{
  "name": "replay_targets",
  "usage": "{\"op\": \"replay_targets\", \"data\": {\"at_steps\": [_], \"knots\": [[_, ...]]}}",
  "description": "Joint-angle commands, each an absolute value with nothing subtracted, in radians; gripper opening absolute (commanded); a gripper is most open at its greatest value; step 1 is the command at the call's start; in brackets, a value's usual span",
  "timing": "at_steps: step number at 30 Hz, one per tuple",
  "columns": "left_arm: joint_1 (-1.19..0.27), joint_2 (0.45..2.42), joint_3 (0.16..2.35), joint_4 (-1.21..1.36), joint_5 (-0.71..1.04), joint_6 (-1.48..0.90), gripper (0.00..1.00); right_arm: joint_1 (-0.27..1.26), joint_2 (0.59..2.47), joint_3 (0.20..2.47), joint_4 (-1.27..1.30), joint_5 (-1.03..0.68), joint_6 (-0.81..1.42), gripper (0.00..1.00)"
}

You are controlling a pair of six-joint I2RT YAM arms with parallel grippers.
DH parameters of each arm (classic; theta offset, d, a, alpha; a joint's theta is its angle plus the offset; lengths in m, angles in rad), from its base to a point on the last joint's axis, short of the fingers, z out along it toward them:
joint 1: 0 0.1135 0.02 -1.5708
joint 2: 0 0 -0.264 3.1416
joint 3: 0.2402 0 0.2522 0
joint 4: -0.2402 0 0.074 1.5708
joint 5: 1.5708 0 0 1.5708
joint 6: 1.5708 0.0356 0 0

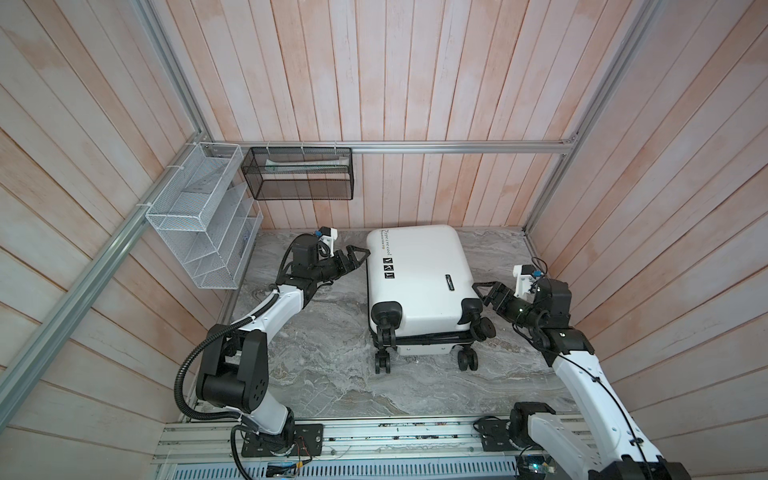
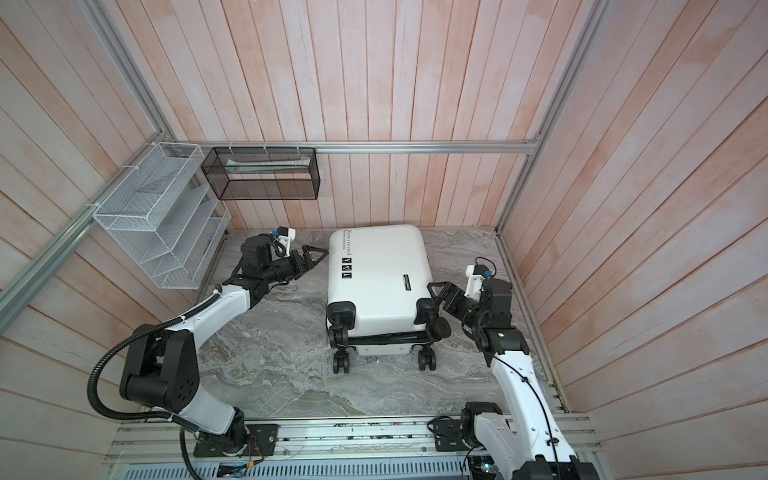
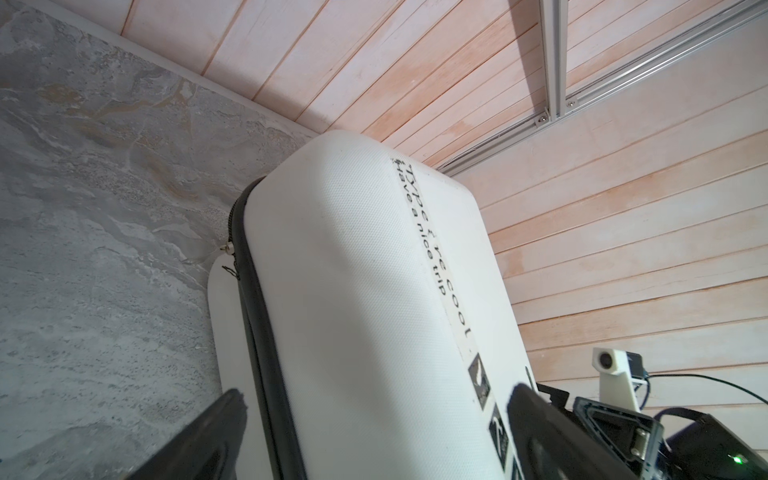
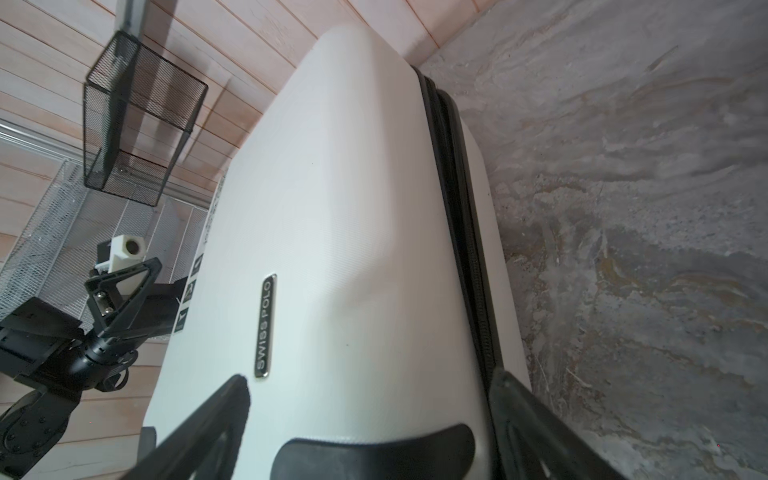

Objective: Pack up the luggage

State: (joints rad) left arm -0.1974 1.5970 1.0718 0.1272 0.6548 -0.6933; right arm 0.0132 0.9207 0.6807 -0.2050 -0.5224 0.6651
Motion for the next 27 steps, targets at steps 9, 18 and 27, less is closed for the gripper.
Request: {"op": "replay_targets", "data": {"at_steps": [9, 18, 27], "knots": [[-0.209, 1.618, 1.088, 0.169, 0.688, -0.693, 1.0, 0.024, 0.774, 0.57, -0.297, -0.552, 0.67, 0.9], [-0.233, 1.661, 1.121, 0.166, 0.7, -0.688, 1.0, 0.029, 0.696, 0.501, -0.161, -0.73, 0.791, 0.83], [-0.257, 1.693, 1.13, 0.175, 0.714, -0.69, 1.0, 0.079, 0.694, 0.574, -0.095, -0.767, 0.858, 0.65]]}}
